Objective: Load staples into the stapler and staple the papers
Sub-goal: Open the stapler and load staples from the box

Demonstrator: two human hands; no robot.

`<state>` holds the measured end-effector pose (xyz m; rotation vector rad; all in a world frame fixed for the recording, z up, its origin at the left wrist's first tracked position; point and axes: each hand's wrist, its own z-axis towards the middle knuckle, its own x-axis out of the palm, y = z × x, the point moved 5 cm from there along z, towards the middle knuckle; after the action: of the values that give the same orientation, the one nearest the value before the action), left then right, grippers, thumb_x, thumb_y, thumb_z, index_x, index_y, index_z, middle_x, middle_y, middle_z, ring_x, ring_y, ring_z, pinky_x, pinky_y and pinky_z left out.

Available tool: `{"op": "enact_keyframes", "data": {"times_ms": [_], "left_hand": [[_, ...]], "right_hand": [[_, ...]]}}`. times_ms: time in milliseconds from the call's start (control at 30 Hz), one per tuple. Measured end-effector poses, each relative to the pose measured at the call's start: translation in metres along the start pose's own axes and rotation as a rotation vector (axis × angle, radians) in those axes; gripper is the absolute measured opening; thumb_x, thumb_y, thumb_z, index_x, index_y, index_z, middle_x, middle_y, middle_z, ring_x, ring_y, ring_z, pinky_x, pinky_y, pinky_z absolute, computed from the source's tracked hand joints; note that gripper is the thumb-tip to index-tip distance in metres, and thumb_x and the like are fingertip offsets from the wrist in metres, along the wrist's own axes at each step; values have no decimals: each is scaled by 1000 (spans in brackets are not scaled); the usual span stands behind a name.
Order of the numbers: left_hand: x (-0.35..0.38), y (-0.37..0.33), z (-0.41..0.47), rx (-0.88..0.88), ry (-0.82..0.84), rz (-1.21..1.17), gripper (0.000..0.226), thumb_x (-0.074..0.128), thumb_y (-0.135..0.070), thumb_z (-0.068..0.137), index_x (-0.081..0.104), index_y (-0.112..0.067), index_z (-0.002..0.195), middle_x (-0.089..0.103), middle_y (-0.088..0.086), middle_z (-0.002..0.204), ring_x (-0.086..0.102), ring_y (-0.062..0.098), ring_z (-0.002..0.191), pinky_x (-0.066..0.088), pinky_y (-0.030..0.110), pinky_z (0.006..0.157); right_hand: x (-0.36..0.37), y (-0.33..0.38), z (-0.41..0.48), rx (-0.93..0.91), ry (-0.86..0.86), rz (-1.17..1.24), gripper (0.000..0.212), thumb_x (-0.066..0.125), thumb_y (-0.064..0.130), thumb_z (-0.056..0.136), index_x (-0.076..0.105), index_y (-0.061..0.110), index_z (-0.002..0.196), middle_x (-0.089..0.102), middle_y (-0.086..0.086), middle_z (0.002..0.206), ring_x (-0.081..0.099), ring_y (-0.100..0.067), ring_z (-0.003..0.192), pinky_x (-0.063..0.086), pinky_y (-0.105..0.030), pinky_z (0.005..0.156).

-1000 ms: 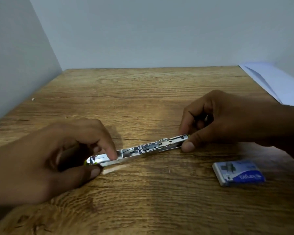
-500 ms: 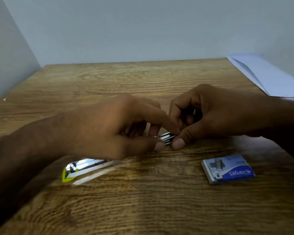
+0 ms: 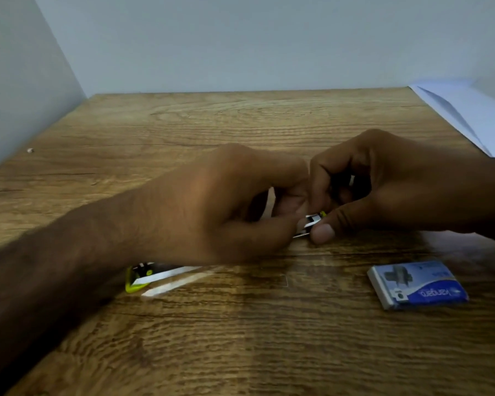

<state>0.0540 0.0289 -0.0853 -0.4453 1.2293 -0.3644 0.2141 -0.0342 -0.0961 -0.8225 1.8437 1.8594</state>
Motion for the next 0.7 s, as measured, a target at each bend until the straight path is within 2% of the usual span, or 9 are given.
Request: {"op": "enact_keyframes", "data": {"times_ms": [133,200,267,333,433,567,633,700], "left_hand": [[-2,2,1,-31,-3,-18,22,66,-13,80,49,-27,77,70,0,80,61,22,61,50,40,52],[-4,4,-1,-82,15,-85,25,63,-9,75,50,-29,82,70,0,83,60,23,61,50,43,51],[-3,8,-3,-133,43,-107,20,61,-11,73,55,-27,83,68,1,77,60,20,59,49,45,51],[-1,12,-3,-171,88,-83,15,63,-16,75,61,-27,84,64,-3,68,57,13,55,49,40,50],[1,12,-2,-166,97,-70,19,72,-12,85,65,-30,88,63,-14,68,53,4,52,40,17,44],[3,14,-2,-204,127,-112,21,72,-5,88,66,-25,91,62,-21,67,52,2,52,37,12,46],[2,14,-2,-210,136,-138,20,74,-8,88,66,-25,94,64,-19,70,54,2,55,43,18,49],[-1,15,-4,-227,144,-161,20,76,-17,84,66,-28,98,68,-12,80,61,8,62,53,31,56]], "right_hand": [[-1,-1,-1,30,-8,-5,34,86,52,55,78,30,80,73,12,65,61,6,55,50,-11,53],[0,-1,-1,31,3,8,34,86,51,56,78,29,80,74,11,66,62,5,55,50,-11,53],[0,-1,-1,35,16,8,35,85,52,56,78,29,81,75,10,69,63,4,57,51,-13,54],[0,-1,-1,37,17,-13,36,84,55,56,78,31,82,76,10,72,63,3,58,51,-14,54],[0,-1,-2,31,22,-21,36,83,55,56,77,34,84,75,13,74,61,4,59,51,-12,55],[-2,-2,-4,23,30,-43,40,82,54,59,76,41,96,74,12,84,63,1,67,53,-16,62],[-2,-1,-6,16,22,-62,38,81,55,61,76,41,96,74,12,85,64,0,69,53,-15,62],[-2,1,-7,-2,4,-113,34,80,56,64,77,39,93,75,13,84,67,0,71,54,-18,61]]}}
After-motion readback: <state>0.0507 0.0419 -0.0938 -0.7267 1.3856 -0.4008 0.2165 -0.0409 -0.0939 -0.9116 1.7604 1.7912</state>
